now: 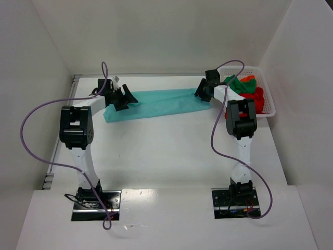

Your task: Fold and stack the t-shirts

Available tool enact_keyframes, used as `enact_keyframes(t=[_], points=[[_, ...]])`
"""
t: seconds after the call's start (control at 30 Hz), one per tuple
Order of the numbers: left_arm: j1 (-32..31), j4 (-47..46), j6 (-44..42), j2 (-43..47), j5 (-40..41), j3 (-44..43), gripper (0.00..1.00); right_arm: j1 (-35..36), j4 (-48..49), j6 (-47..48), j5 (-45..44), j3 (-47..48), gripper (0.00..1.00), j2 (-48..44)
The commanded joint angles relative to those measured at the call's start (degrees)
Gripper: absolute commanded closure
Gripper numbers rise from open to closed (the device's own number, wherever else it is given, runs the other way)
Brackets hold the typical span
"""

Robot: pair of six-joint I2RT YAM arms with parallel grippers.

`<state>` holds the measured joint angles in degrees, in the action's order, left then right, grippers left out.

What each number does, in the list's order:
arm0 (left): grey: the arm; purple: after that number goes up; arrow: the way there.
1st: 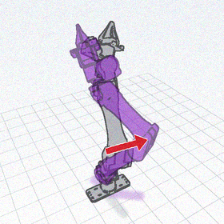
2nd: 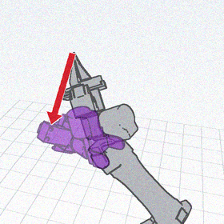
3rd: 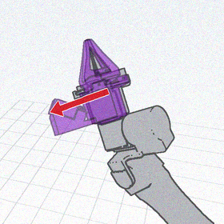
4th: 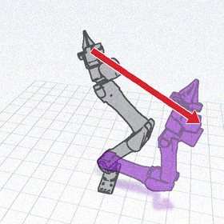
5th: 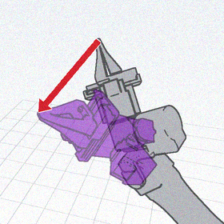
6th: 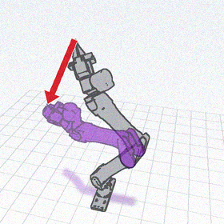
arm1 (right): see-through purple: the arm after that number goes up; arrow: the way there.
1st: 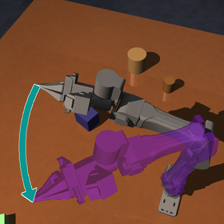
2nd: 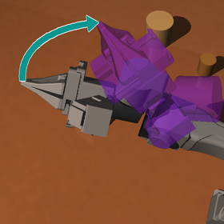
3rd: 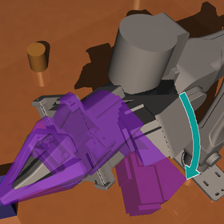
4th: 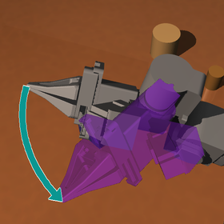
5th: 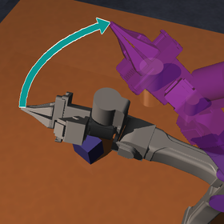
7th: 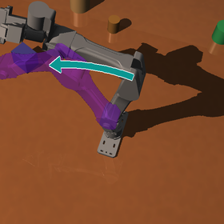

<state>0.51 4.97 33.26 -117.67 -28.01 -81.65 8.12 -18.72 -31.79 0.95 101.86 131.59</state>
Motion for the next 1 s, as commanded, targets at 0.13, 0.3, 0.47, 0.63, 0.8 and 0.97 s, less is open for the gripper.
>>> enact_keyframes(t=[0.13,0.3,0.47,0.63,0.8,0.97], points=[[0.72,-0.40,0.23,-3.80,4.36,-3.95,0.16,0.49,0.09,1.64,-0.51,-0.17,0.46,-3.53],[0.72,-1.10,0.93,-5.73,4.89,-6.15,0.16,0.49,0.09,1.64,-0.51,-0.17,0.46,-3.53],[0.72,-2.69,2.60,-7.66,4.89,-8.87,0.16,0.49,0.09,1.64,-0.51,-0.17,0.44,-3.53],[0.72,-3.30,3.74,-9.77,5.42,-12.04,0.16,0.49,0.61,2.17,-0.51,0.88,0.43,-3.53],[0.72,-7.07,6.47,-11.00,5.42,-13.71,0.16,0.49,0.61,2.17,-0.51,1.41,0.42,-3.53],[0.72,-16.37,10.94,-10.48,5.42,-11.35,0.16,0.49,0.61,2.17,-0.51,1.41,0.42,-4.06]])
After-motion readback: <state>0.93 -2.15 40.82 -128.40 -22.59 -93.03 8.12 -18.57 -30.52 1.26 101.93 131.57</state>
